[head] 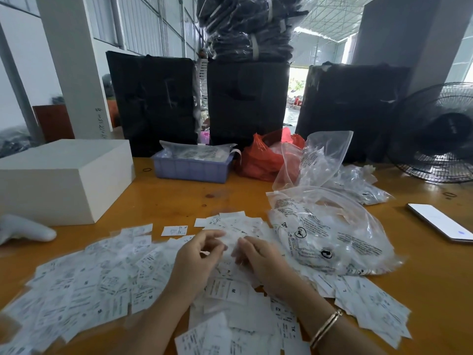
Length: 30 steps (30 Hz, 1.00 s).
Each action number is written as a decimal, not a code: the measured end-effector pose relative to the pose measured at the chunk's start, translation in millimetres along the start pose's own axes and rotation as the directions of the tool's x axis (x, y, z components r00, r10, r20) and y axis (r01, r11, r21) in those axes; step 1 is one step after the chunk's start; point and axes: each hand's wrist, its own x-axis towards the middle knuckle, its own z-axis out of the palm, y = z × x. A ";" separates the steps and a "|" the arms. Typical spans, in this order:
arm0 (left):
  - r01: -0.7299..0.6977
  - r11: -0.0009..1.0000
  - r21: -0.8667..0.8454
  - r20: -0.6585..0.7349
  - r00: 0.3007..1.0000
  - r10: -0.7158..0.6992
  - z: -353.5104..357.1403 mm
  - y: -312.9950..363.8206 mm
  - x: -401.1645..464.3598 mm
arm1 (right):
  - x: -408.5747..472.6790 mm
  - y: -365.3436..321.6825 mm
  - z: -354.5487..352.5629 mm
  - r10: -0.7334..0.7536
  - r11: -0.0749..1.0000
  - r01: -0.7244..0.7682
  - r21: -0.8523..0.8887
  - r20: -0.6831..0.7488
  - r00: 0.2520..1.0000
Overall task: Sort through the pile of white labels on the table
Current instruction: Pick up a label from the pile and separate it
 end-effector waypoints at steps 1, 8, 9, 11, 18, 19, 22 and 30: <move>0.005 1.000 0.000 -0.030 1.000 -0.005 -0.6 -0.4 0.1 | 1.0 0.5 -0.3 0.006 1.000 -0.006 0.011 -0.052 0.999; 0.048 0.996 -0.075 -0.136 0.989 -0.058 -5.0 -4.4 2.2 | -2.6 16.8 -3.5 -0.087 0.811 0.000 -0.586 -0.120 0.989; 0.051 0.994 -0.092 -0.142 0.988 -0.064 -5.2 -4.9 2.6 | -3.5 17.0 -1.5 -0.062 0.770 0.001 -0.639 -0.073 0.995; 0.063 0.993 -0.105 -0.149 0.986 -0.078 -4.7 -5.6 2.6 | -3.8 15.9 1.7 -0.043 0.720 0.002 -0.694 -0.042 0.998; 0.100 0.992 -0.082 -0.138 0.984 -0.111 -3.6 -3.4 2.7 | -5.3 14.2 0.9 -0.098 0.675 0.041 -0.736 -0.035 0.995; 0.108 0.989 -0.098 -0.147 0.982 -0.122 -3.5 -3.4 2.9 | -5.4 13.7 1.4 -0.112 0.667 0.045 -0.744 -0.041 0.993; 0.120 0.984 -0.128 -0.173 0.975 -0.141 -3.6 -1.7 2.7 | -4.9 12.0 1.3 -0.158 0.664 0.036 -0.747 -0.093 0.983; 0.096 0.971 -0.221 -0.116 0.986 -0.124 -6.0 7.1 -0.3 | -7.8 10.4 1.7 -0.169 0.907 0.035 -0.421 -0.287 0.943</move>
